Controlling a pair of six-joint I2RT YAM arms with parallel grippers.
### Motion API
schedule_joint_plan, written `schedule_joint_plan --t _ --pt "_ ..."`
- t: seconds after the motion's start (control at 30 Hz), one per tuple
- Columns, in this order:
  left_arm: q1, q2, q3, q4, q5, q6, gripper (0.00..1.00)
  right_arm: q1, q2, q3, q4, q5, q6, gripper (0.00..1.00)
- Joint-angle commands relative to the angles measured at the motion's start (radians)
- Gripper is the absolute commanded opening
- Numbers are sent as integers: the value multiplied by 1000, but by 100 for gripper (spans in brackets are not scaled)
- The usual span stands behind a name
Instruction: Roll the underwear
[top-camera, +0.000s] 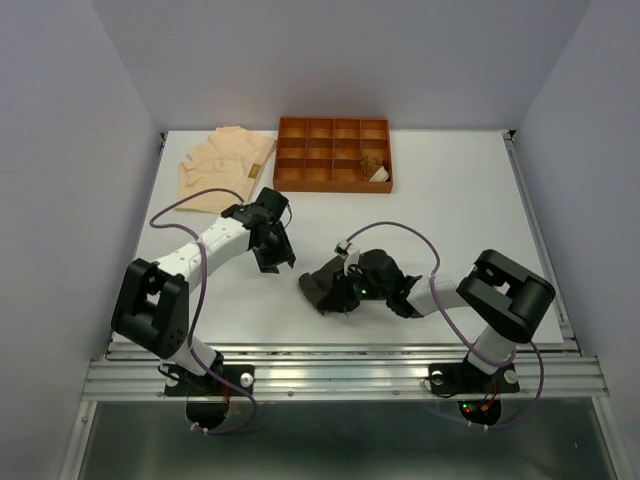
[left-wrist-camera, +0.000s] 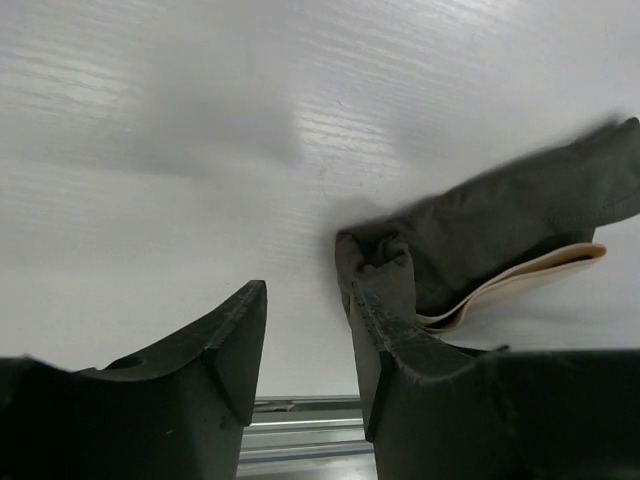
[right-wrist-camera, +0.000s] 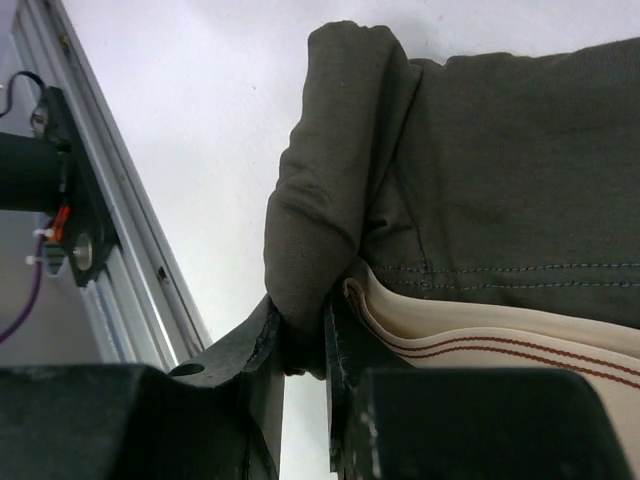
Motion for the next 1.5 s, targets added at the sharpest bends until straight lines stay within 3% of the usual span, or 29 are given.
schedule_joint_plan --t 0.0,0.33,0.7,0.8,0.83,0.87,0.9,1.0,1.03,1.13,1.27,1.47 --pt "-9 -74 -85 142 130 64 51 -59 88 -61 -74 -80 71 2" --pt "-44 -51 -285 409 345 35 56 -73 135 -77 -51 -115 41 6" --pt "-71 30 -271 466 327 26 56 -73 151 -84 -30 -132 1 10" --pt "-82 64 -263 471 315 27 47 -73 143 -81 -36 -131 -20 14" --pt "-93 84 -257 468 315 29 29 -73 139 -76 -47 -111 -27 16" --pt "-98 92 -251 459 312 29 17 -73 125 -59 -92 -100 -54 16" --pt "-101 101 -248 430 307 30 0 -73 113 -47 -122 -94 -80 18" --pt "-102 95 -239 359 225 23 0 -73 35 13 -213 -68 -168 35" --pt "-102 83 -219 332 150 19 0 -73 13 30 -234 -65 -186 52" --pt "-102 61 -173 206 7 12 0 -73 -57 118 -330 -60 -244 66" --pt "-102 37 -118 94 -69 12 0 -64 -151 168 -358 -123 -309 73" --pt "-102 61 -75 -72 -124 -4 0 20 -265 176 -353 -22 -378 78"
